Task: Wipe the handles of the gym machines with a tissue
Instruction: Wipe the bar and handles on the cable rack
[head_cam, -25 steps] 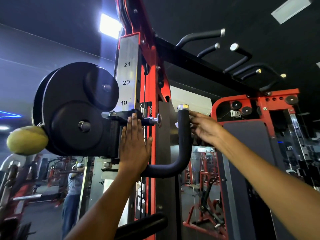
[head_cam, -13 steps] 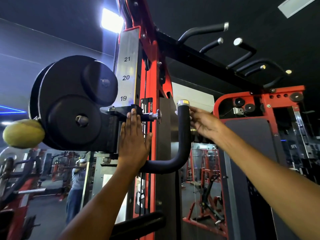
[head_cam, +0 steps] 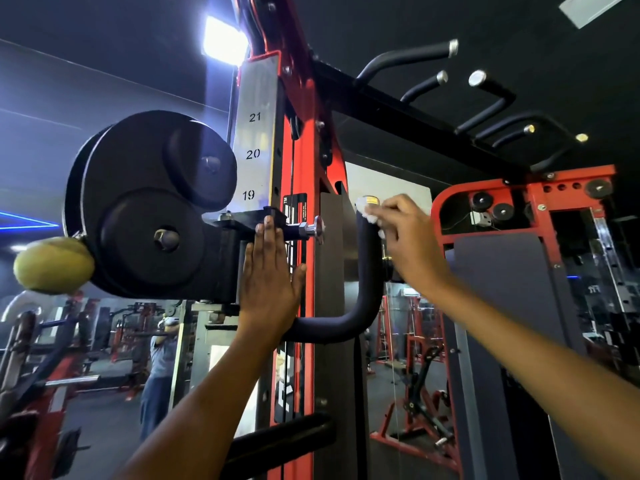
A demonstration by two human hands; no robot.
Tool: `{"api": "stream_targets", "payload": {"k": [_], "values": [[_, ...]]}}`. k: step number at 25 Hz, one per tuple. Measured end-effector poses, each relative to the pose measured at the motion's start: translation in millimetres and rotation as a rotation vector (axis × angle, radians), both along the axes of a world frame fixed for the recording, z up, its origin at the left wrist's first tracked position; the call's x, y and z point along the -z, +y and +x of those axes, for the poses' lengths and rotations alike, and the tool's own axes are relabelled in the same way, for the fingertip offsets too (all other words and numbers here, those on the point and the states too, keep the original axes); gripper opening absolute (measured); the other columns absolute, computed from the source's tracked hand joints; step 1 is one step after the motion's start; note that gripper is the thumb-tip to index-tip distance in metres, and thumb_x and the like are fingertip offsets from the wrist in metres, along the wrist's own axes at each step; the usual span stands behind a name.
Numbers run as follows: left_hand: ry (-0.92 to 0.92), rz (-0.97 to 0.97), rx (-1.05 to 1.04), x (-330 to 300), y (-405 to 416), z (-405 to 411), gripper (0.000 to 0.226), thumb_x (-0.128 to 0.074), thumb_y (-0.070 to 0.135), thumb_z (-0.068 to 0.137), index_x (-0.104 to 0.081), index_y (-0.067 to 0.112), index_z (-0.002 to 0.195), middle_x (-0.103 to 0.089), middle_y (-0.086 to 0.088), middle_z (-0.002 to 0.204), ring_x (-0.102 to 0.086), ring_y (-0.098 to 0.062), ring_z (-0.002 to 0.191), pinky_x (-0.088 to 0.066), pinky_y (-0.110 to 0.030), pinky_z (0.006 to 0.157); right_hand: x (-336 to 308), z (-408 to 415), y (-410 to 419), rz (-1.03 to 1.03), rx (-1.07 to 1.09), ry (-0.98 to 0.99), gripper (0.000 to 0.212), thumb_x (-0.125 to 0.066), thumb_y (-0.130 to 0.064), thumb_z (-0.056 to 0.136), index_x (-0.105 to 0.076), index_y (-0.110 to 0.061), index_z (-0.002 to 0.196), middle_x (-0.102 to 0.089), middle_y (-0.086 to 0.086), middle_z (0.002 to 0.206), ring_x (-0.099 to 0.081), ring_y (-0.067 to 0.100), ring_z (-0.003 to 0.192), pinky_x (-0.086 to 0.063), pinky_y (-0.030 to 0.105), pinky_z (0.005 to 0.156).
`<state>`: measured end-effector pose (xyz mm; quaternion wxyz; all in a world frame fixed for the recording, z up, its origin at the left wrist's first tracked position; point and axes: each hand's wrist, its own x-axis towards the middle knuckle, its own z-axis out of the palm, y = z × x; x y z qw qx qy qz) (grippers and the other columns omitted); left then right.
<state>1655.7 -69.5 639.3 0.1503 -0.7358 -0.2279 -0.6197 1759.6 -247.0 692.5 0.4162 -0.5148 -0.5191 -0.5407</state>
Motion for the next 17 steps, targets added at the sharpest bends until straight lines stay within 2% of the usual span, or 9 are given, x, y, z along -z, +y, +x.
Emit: {"api": "stream_targets", "payload": {"k": [3,5,7,9,11,14,15,17], "values": [[0.004,0.002,-0.008,1,-2,-1,0.071,-0.017,0.048,0.1,0.011,0.008,0.152,0.022,-0.006,0.159,0.024,-0.014,0.143,0.013,-0.03,0.116,81,-2,2,-0.097,0.119,-0.04,0.026,-0.047,-0.002,0.088,-0.066,-0.001,0.105,-0.058,0.015,0.102,-0.052,0.024,0.093,-0.047,0.031,0.081],[-0.005,0.013,-0.009,2,-3,-1,0.071,-0.02,0.046,0.1,0.011,0.008,0.152,0.022,-0.006,0.159,0.025,-0.014,0.142,0.014,-0.029,0.115,109,-12,-1,-0.241,0.183,-0.09,0.022,-0.051,-0.001,0.087,-0.065,-0.003,0.103,-0.056,0.015,0.104,-0.051,0.027,0.094,-0.049,0.042,0.078],[-0.005,0.009,-0.007,2,-3,-1,0.071,-0.018,0.045,0.099,0.011,0.008,0.151,0.022,-0.006,0.159,0.027,-0.013,0.14,0.014,-0.029,0.115,74,-18,-4,-0.277,0.231,-0.095,0.024,-0.047,-0.001,0.09,-0.062,-0.004,0.108,-0.051,0.015,0.109,-0.048,0.028,0.098,-0.043,0.038,0.081],[0.003,0.006,-0.004,2,-3,-1,0.071,-0.015,0.045,0.097,0.011,0.007,0.151,0.022,-0.007,0.159,0.026,-0.013,0.141,0.012,-0.03,0.117,19,-20,-6,-0.167,0.247,-0.024,0.028,-0.042,-0.003,0.093,-0.06,-0.005,0.114,-0.048,0.015,0.118,-0.043,0.026,0.106,-0.036,0.03,0.086],[0.007,0.004,0.001,3,-2,-1,0.072,-0.014,0.046,0.096,0.01,0.007,0.152,0.021,-0.007,0.159,0.025,-0.013,0.142,0.011,-0.031,0.118,-11,-13,-8,-0.16,0.295,-0.035,0.032,-0.046,-0.001,0.092,-0.057,-0.005,0.122,-0.047,0.013,0.122,-0.043,0.024,0.112,-0.039,0.029,0.09],[0.011,0.001,-0.004,3,0,0,0.072,-0.013,0.046,0.096,0.011,0.007,0.151,0.022,-0.007,0.159,0.025,-0.014,0.142,0.011,-0.032,0.118,43,-20,-7,-0.263,0.306,0.005,0.041,-0.055,-0.007,0.091,-0.049,-0.005,0.131,-0.049,0.008,0.115,-0.055,0.02,0.101,-0.047,0.021,0.083],[0.011,0.001,-0.011,3,1,1,0.071,-0.011,0.047,0.097,0.012,0.007,0.151,0.023,-0.007,0.159,0.024,-0.016,0.143,0.01,-0.032,0.119,75,-32,-7,-0.348,0.306,0.005,0.04,-0.065,-0.01,0.084,-0.056,-0.004,0.123,-0.054,0.008,0.111,-0.059,0.019,0.095,-0.052,0.02,0.077],[0.005,0.012,-0.025,4,0,1,0.071,-0.006,0.048,0.096,0.012,0.006,0.151,0.022,-0.008,0.159,0.021,-0.018,0.145,0.009,-0.033,0.119,106,-37,-4,-0.448,0.32,-0.157,0.033,-0.079,-0.01,0.068,-0.067,-0.003,0.099,-0.06,0.011,0.101,-0.061,0.022,0.089,-0.058,0.029,0.069]]}}
